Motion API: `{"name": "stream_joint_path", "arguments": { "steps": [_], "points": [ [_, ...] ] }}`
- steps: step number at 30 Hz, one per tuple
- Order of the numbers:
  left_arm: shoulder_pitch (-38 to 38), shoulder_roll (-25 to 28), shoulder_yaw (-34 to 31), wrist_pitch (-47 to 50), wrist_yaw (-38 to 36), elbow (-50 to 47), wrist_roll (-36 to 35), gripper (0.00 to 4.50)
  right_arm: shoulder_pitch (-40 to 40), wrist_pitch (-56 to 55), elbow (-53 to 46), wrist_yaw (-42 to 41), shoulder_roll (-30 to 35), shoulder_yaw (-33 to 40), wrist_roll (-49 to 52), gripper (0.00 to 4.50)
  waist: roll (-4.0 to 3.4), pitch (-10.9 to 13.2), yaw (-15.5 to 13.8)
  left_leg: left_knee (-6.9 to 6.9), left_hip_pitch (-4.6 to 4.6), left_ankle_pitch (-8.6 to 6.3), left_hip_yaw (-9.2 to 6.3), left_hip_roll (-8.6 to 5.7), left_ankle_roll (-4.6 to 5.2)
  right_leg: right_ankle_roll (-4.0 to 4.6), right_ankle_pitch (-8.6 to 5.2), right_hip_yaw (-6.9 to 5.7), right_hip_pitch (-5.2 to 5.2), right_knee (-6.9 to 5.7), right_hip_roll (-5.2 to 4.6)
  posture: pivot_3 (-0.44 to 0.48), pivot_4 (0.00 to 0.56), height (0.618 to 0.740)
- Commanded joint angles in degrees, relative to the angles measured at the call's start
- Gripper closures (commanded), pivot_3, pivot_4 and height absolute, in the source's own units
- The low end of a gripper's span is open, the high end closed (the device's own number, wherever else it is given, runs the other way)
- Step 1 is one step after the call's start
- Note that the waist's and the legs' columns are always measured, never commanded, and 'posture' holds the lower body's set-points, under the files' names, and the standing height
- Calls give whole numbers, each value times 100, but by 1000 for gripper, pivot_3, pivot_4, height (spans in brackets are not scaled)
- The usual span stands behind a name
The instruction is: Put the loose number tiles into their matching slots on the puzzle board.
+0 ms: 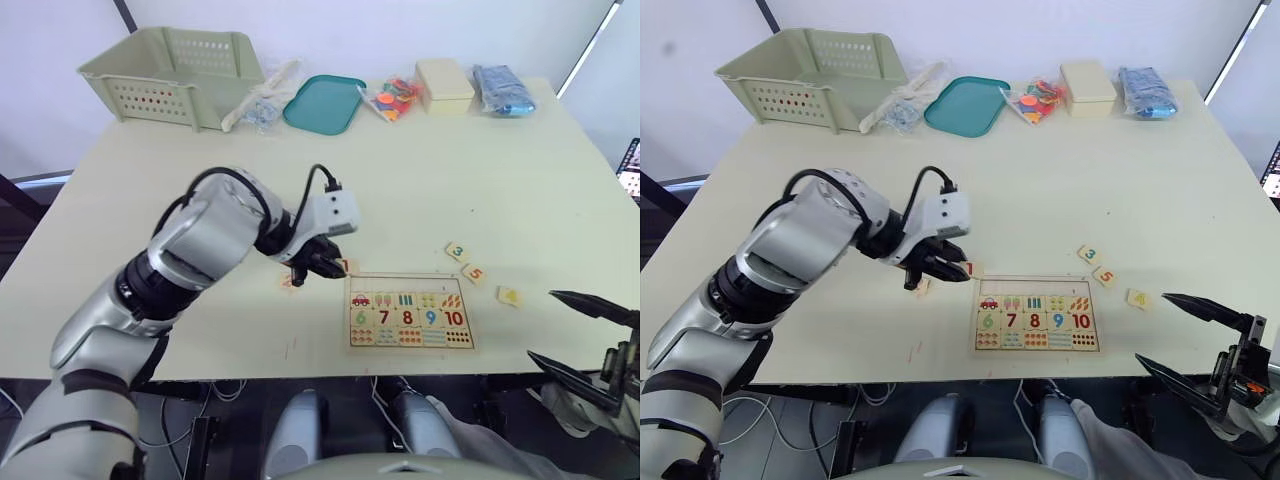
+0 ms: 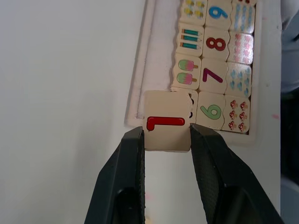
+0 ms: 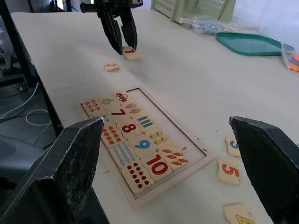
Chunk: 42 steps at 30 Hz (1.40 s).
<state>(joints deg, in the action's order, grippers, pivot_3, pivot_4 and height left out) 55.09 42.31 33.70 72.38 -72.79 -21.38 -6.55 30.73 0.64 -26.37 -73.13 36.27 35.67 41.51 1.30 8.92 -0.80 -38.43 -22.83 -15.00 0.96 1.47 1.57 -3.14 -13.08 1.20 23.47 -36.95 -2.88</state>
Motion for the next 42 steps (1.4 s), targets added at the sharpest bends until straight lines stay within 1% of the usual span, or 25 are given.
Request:
{"name": "stream_joint_path", "arguments": {
  "steps": [1,6,10,15,20,31,40,42],
  "points": [
    [176,-293,310,319,490,-80,-42,3575,34,-39,-139,-65,93,65,97,0,0,0,-4,-1,-1,0,0,0,0,0,0,0,0,0,0,0,150,740],
    [329,-405,642,506,903,-32,-116,3575,200,-16,-195,-110,83,165,179,0,-1,0,1,0,-2,0,-6,-4,0,0,-1,7,0,0,4,0,150,740],
    [417,-496,815,440,1096,63,-213,3575,278,-35,-212,-124,111,186,170,0,-1,0,-1,0,-2,0,-4,-4,0,0,0,8,0,0,4,0,150,740],
    [534,-624,915,453,1262,266,-367,3575,398,-56,-311,-106,60,257,180,0,-1,0,-3,0,-2,0,-5,-5,0,-1,-1,8,0,0,3,0,150,740],
    [511,-568,985,406,1391,327,-467,3575,518,-98,-405,-46,-29,270,151,0,-1,0,0,1,-2,0,-6,-5,0,0,-1,8,0,0,4,0,150,740],
    [419,-646,1169,26,1609,622,-419,3575,662,-224,-374,-39,-143,278,126,0,-1,0,-5,1,-2,0,-5,-5,0,0,-2,8,0,1,3,0,150,740],
    [326,-670,1185,-26,1745,612,-446,3575,1039,-419,-351,-4,-384,452,111,0,-3,0,-3,1,-3,0,-4,-5,0,-1,-5,9,0,1,2,0,150,740],
    [327,-705,1186,-65,1777,666,-426,3575,1053,-548,-292,-34,-462,423,70,0,-3,0,-4,1,-2,0,-4,-5,0,15,-14,10,0,1,2,0,150,740]
  ]
}}
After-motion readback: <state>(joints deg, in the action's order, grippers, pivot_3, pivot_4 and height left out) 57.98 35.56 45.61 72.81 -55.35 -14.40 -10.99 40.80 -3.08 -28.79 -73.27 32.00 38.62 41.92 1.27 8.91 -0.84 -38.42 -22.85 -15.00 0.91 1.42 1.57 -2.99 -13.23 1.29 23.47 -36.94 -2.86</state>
